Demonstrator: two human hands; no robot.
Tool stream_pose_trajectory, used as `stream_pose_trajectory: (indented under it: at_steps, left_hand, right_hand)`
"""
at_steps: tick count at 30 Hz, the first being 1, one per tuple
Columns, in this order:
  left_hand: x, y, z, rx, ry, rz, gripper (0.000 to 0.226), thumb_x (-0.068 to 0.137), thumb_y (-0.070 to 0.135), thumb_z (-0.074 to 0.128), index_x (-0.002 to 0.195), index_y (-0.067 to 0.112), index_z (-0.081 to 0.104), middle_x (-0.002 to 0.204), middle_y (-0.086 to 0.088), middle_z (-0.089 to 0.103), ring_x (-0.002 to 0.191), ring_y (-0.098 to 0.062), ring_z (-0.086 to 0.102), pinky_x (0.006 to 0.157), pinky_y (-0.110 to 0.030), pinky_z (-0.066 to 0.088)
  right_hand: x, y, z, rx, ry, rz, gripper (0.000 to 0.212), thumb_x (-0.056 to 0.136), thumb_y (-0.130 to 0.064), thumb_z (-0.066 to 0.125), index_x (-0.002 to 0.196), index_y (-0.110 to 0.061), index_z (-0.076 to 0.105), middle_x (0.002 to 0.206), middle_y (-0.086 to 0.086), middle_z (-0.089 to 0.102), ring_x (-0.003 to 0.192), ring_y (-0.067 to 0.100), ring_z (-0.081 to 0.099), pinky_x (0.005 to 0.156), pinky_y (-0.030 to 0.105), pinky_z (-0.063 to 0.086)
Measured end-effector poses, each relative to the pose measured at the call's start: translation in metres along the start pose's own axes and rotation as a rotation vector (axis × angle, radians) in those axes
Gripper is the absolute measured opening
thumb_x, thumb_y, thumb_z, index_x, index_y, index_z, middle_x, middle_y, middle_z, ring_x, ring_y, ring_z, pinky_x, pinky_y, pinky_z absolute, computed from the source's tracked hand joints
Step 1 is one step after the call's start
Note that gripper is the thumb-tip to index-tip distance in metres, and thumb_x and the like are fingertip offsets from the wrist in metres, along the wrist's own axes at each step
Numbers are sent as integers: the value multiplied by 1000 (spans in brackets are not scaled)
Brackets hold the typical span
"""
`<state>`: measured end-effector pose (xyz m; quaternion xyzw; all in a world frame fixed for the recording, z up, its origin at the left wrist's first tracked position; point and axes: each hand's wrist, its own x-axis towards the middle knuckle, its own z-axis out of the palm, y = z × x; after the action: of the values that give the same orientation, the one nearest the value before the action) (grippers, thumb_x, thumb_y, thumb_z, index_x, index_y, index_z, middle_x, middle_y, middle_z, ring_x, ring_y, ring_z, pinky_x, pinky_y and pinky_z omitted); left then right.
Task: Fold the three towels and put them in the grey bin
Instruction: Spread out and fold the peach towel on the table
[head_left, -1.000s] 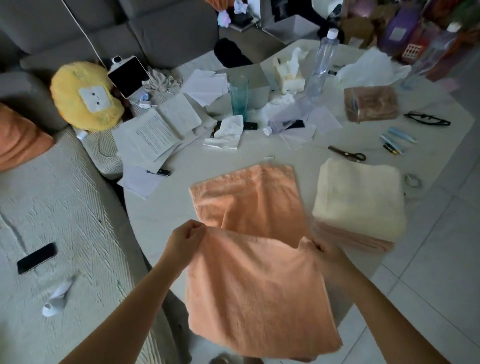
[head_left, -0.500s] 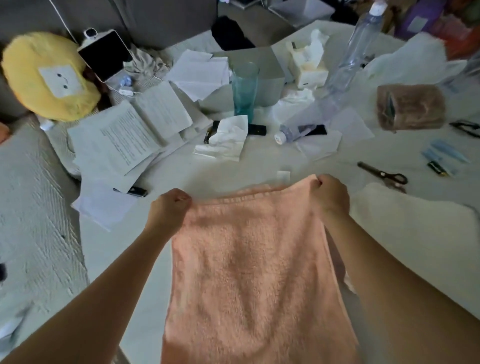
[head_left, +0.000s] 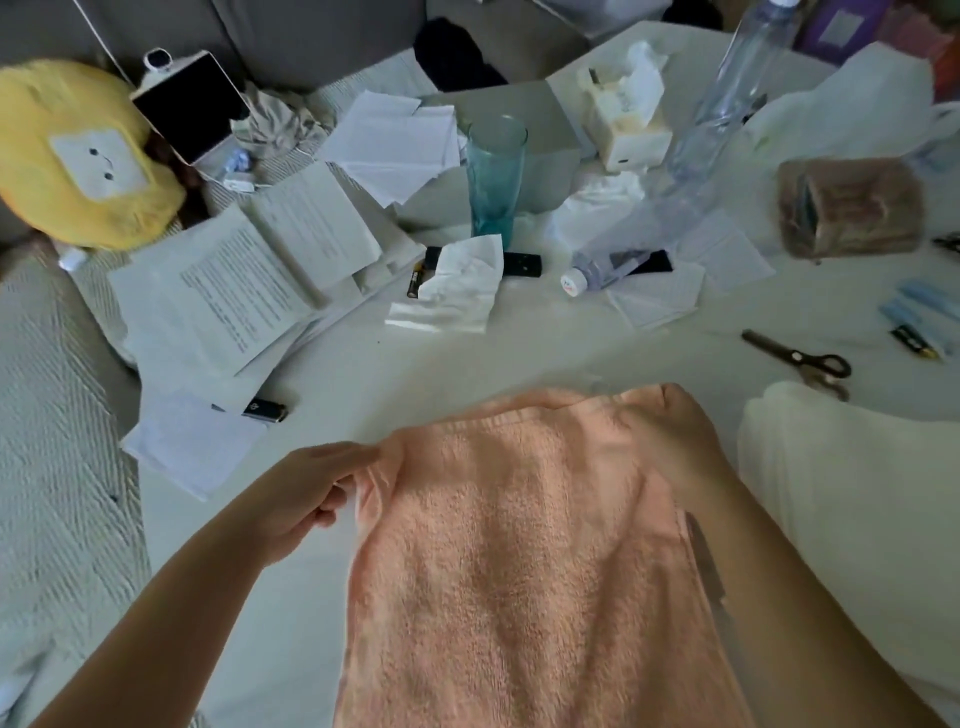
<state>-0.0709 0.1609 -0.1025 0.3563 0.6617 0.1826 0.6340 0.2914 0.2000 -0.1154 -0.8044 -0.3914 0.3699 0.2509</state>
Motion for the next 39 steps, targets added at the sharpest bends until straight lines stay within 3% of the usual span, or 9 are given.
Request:
stream_pose_trajectory:
  at_steps: [3,7,12,16,20,24,31,35,39]
  left_hand:
    - [-4,-6,6,84,101,91,30,92,36,67,64,28,75,53,14,51,51,-7,40,59,-30,28]
    - [-2,-8,15,54,350,211,19,97,25,62,89,25,79,81,10,78,73,-2,68,69,-27,46]
    - [6,-9,12,-85,732,239,33,96,23,52,66,19,63,56,16,59,54,-3,50,57,-30,41]
    - [9,-15,9,73,572,135,28,94,27,55,77,9,68,65,-1,59,63,-23,51,62,-35,41]
    - [7,-12,16,259,465,66,19,89,32,70,102,20,62,87,-3,70,76,-27,66,69,-39,53]
    - [5,-8,18,209,413,24,27,84,30,74,90,5,66,78,-6,63,71,-23,56,64,-36,43]
    - [-13,1,16,-56,357,185,14,87,23,67,95,14,61,88,-10,69,79,-24,64,71,-45,52]
    - [-7,8,-2,-98,543,245,24,75,42,64,92,25,62,85,1,69,74,-15,64,65,-33,50]
    - [42,23,-7,93,548,343,12,92,28,62,104,25,61,92,1,68,79,-18,64,61,-28,47]
  right_hand:
    - [-1,4,-8,159,-73,37,9,82,-21,59,75,-18,63,75,-2,67,73,21,62,62,29,44]
    - [-5,8,-8,316,-207,60,13,86,-15,58,83,-13,71,81,5,71,78,21,66,73,37,49]
    - [-4,7,-9,102,159,-202,18,81,-35,58,73,-19,61,53,-13,53,50,2,44,52,30,36]
    - [3,0,-3,42,201,-174,24,81,-30,54,60,-18,51,49,-8,46,45,5,42,42,27,32]
    - [13,4,8,-176,227,-202,18,88,-21,56,72,-14,57,73,7,58,67,26,54,54,31,32]
    - [11,4,6,-64,212,-152,15,89,-31,57,83,-18,62,76,-7,62,65,9,53,59,27,34]
    - [-12,-3,-12,202,-195,15,11,81,-16,59,86,-16,69,78,4,71,73,22,65,66,36,47]
    - [-34,5,-37,210,-432,8,14,83,-11,65,84,-22,75,81,7,75,70,17,69,58,33,51]
    - [-14,-6,-26,97,-118,-96,14,72,-23,62,82,-14,65,68,4,62,64,17,57,58,31,40]
